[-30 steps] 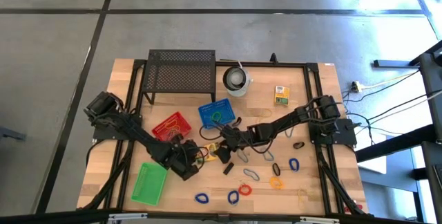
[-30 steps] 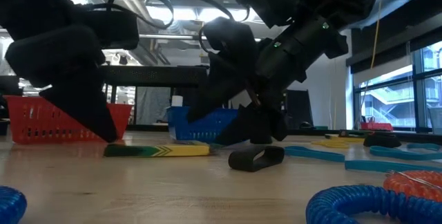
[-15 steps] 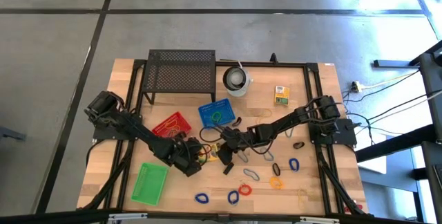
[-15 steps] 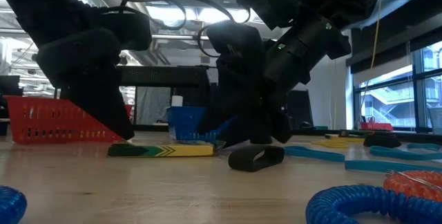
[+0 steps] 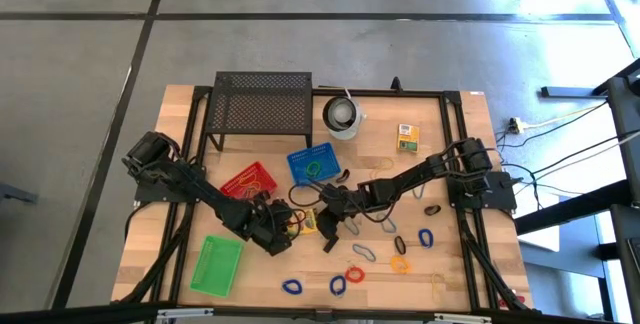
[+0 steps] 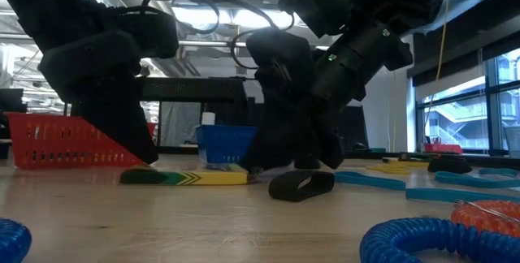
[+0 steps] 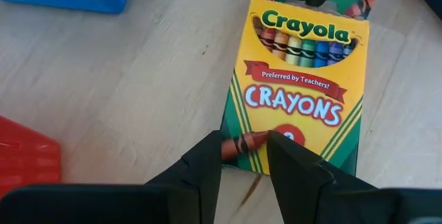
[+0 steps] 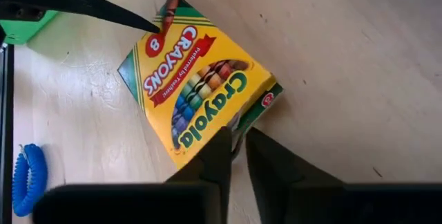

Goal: Pick & Place Office Desk Supplies
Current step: Put the crayon box into the green bin

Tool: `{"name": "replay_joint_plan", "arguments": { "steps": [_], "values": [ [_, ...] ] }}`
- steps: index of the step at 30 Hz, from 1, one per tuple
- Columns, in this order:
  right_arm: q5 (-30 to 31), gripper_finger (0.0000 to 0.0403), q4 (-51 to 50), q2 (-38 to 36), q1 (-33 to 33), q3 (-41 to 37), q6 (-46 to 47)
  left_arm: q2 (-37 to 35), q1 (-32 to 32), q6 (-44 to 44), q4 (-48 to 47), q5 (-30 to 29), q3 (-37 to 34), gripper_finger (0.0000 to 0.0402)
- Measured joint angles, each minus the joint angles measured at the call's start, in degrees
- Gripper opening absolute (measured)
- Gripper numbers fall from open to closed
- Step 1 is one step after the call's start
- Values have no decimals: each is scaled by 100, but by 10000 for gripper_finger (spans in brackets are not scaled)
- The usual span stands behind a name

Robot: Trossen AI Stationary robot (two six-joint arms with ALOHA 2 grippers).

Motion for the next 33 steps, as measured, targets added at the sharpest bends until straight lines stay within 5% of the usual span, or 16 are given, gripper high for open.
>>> {"name": "replay_joint_plan", "arguments": {
  "steps": [4,14,33],
  "values": [
    [16,9,3,0,-23,0,-52,-2,0,-1,0,2,2,112],
    [-189,3,18,-98,-42,0,-786,-58,-27,333,-128,2,262,112],
    [-272,2,-254,-482,83,0,-4008,-94,110,1910,-1077,-261,2019,120]
  ]
}}
